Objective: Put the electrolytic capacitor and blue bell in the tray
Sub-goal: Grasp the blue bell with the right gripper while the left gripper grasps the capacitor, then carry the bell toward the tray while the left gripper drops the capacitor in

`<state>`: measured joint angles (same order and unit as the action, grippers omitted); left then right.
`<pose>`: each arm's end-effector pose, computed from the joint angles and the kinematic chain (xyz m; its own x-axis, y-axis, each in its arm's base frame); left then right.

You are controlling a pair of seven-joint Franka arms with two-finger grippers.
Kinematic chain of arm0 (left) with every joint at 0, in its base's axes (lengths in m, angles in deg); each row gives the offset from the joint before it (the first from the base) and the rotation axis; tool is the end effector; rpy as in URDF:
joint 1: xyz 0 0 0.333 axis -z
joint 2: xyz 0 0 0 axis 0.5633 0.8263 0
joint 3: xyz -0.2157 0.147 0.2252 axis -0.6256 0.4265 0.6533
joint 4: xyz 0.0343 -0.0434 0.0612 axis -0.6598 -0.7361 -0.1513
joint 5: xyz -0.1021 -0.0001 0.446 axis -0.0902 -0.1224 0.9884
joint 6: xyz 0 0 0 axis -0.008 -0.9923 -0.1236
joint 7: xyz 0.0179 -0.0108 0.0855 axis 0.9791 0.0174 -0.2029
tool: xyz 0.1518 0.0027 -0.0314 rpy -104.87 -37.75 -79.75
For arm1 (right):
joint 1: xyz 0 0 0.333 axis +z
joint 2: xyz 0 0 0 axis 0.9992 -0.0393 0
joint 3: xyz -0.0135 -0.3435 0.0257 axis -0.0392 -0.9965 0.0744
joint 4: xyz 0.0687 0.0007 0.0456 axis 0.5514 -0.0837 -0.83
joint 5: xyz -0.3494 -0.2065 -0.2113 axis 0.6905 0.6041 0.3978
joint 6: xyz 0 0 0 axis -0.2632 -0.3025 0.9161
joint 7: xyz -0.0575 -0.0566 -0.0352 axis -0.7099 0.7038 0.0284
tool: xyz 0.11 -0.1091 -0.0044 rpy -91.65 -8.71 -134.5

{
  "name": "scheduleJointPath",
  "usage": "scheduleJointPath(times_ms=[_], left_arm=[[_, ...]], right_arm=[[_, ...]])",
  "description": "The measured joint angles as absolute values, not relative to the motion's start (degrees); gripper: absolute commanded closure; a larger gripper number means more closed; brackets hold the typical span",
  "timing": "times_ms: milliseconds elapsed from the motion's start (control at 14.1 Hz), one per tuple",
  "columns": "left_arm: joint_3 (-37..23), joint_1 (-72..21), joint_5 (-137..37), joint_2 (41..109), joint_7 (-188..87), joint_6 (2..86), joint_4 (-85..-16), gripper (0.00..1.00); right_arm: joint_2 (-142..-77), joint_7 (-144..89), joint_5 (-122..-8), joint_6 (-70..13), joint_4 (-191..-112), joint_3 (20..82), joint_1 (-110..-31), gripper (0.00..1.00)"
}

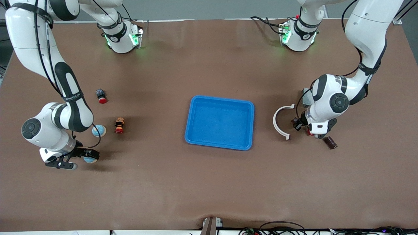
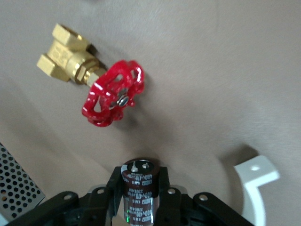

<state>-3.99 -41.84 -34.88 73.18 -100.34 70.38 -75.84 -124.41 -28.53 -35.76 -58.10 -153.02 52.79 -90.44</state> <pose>0.5848 -0.0901 0.1158 0.7124 0.6962 -0.0881 0.6960 -0.7170 -0.0376 0.7411 -0.0768 0.1248 0.9846 -0.1303 0.1163 -0.1265 -0.9912 -0.0396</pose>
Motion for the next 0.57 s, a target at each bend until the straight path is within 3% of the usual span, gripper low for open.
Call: scheduleJointPath(times_ms=[283, 425, 495, 566], left_arm=[[-6.17, -41.69, -34.88, 69.39, -100.95, 63.90, -72.80, 1.00], [-8.81, -41.58, -34.88, 67.86, -104.03, 60.05, -70.66, 1.00], [-10.31, -41.49, -34.88, 67.44, -106.26, 58.52, -69.72, 1.00], [-11.81, -41.37, -34.88, 67.30, -108.73, 57.52, -68.98, 1.00]], right_arm=[[-124.55, -28.30, -35.72, -57.93, -152.92, 52.79, -90.44, 0.12], [-124.90, -27.95, -35.53, -57.92, -152.92, 52.77, -90.44, 0.12], [-125.09, -27.73, -35.47, -57.93, -152.92, 52.76, -90.44, 0.21], [-125.25, -27.51, -35.41, -57.94, -152.91, 52.76, -90.44, 0.46]])
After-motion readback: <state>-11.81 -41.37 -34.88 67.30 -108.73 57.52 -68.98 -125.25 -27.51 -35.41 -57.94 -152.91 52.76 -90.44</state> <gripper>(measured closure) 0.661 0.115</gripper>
